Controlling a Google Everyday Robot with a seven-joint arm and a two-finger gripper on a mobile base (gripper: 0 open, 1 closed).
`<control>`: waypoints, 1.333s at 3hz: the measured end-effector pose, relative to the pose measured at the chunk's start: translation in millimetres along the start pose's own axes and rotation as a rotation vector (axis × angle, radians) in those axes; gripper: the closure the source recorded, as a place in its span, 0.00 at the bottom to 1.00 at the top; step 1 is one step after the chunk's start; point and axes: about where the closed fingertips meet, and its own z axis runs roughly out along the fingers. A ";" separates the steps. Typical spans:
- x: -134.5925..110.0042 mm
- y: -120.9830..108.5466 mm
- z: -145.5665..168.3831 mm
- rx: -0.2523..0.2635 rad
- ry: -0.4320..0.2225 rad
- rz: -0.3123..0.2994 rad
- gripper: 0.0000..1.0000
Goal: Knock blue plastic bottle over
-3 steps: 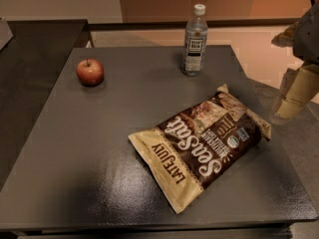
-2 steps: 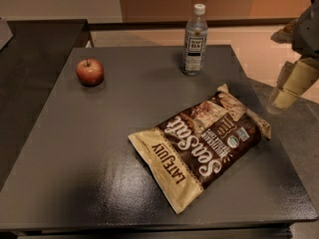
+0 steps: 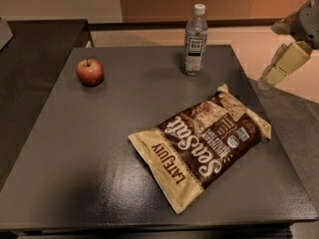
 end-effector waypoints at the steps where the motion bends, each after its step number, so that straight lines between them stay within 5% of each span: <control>1: -1.8 -29.0 11.6 0.001 -0.089 0.066 0.00; 4: -46.7 -65.4 71.1 -0.064 -0.290 0.123 0.00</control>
Offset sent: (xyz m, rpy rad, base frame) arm 0.0890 0.0122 -0.0108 0.2973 -0.0046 -0.0366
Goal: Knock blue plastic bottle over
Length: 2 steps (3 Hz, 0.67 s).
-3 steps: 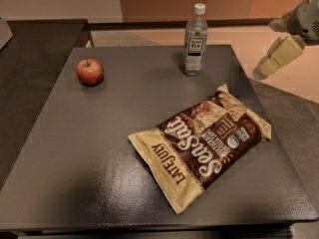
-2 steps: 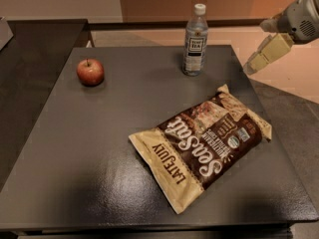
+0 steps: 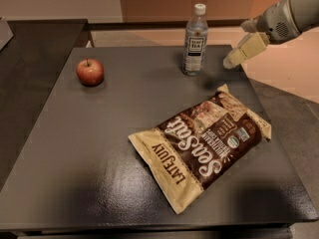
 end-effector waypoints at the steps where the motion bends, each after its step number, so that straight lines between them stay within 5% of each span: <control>1: -10.6 -1.5 19.0 0.014 -0.053 0.013 0.00; 2: -22.8 -3.9 45.2 0.018 -0.135 0.017 0.00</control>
Offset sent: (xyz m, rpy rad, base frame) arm 0.0361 0.0511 -0.0154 0.1767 -0.1025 -0.0275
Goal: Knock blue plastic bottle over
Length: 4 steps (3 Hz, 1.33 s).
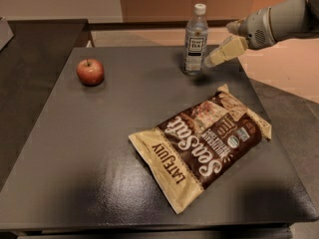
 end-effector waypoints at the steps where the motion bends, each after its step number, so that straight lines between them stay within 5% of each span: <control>1: -7.3 0.8 17.5 -0.015 -0.046 -0.006 0.00; 4: -31.7 -13.7 49.1 -0.050 -0.136 -0.021 0.00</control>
Offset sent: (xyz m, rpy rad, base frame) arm 0.0338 0.0361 0.0019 0.1220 -0.0550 0.0529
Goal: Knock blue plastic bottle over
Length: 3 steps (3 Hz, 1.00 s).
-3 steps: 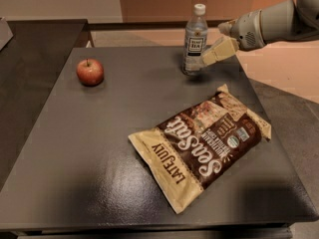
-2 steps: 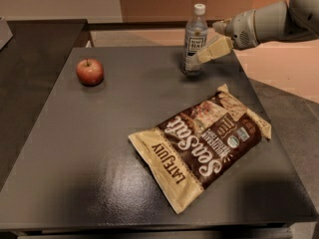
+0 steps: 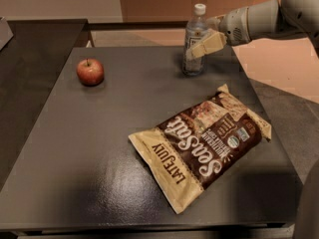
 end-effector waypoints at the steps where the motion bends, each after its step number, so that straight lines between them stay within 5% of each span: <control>1: -1.3 -5.0 5.9 -0.009 -0.008 0.000 0.16; 3: 4.5 -5.5 -2.8 -0.013 0.002 -0.001 0.62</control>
Offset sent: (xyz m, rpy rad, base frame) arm 0.0073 -0.0116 -0.0001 0.0013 0.0035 0.0080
